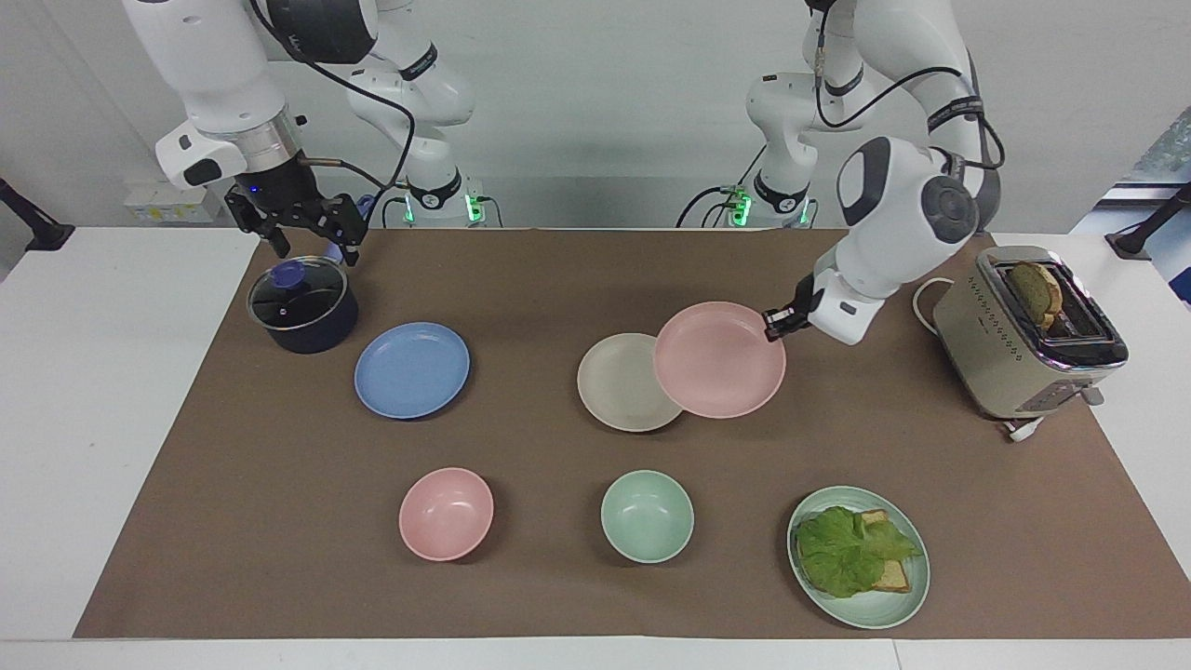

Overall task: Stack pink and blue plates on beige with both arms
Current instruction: 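Carry the pink plate onto the beige plate and release it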

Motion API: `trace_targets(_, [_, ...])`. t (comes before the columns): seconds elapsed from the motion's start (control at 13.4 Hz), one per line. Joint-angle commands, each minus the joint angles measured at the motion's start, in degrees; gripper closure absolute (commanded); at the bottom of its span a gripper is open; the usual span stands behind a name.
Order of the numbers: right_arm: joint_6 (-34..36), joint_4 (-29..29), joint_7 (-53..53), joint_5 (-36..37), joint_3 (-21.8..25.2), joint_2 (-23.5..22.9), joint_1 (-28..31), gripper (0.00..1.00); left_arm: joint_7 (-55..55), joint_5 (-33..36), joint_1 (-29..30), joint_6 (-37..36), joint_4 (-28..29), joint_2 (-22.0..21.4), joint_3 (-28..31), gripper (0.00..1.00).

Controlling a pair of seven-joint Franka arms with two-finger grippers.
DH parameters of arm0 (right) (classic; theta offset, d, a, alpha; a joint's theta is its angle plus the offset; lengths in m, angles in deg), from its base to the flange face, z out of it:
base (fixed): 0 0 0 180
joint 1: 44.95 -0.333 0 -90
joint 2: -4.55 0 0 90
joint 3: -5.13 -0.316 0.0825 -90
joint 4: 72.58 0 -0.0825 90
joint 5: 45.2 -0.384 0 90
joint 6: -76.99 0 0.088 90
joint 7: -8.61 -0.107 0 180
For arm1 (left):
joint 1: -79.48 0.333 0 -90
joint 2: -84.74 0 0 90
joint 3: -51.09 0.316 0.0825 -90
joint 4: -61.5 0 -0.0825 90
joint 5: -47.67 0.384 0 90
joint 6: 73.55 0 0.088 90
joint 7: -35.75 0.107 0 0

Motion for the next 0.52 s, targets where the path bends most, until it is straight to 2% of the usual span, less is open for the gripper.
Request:
trace_targets(0.0, [-1.9, -2.2, 2.1, -1.5, -0.1, 1.7, 0.9, 0.00, 0.3, -0.7, -3.4, 7.1, 3.4, 0.7, 1.0, 1.00])
trace_targets(0.07, [-2.0, -2.2, 2.1, -1.5, -0.1, 1.7, 1.0, 0.00, 0.3, -0.7, -4.7, 8.8, 3.9, 0.9, 1.0, 1.00])
trace_targets(0.15, [-2.0, -2.2, 2.1, -1.5, -0.1, 1.7, 1.0, 0.00, 0.6, -0.7, -5.0, 9.8, 3.9, 1.1, 1.0, 0.63])
trace_targets(0.22, [-2.0, -2.2, 2.1, -1.5, -0.1, 1.6, 1.0, 0.00, 1.1, -0.7, -4.9, 9.9, 3.9, 1.1, 1.0, 0.01])
trace_targets(0.45, [-2.1, -2.2, 2.0, -1.5, -0.1, 1.6, 0.9, 0.00, 1.2, -0.7, -4.3, 9.5, 3.6, 1.2, 1.2, 0.00])
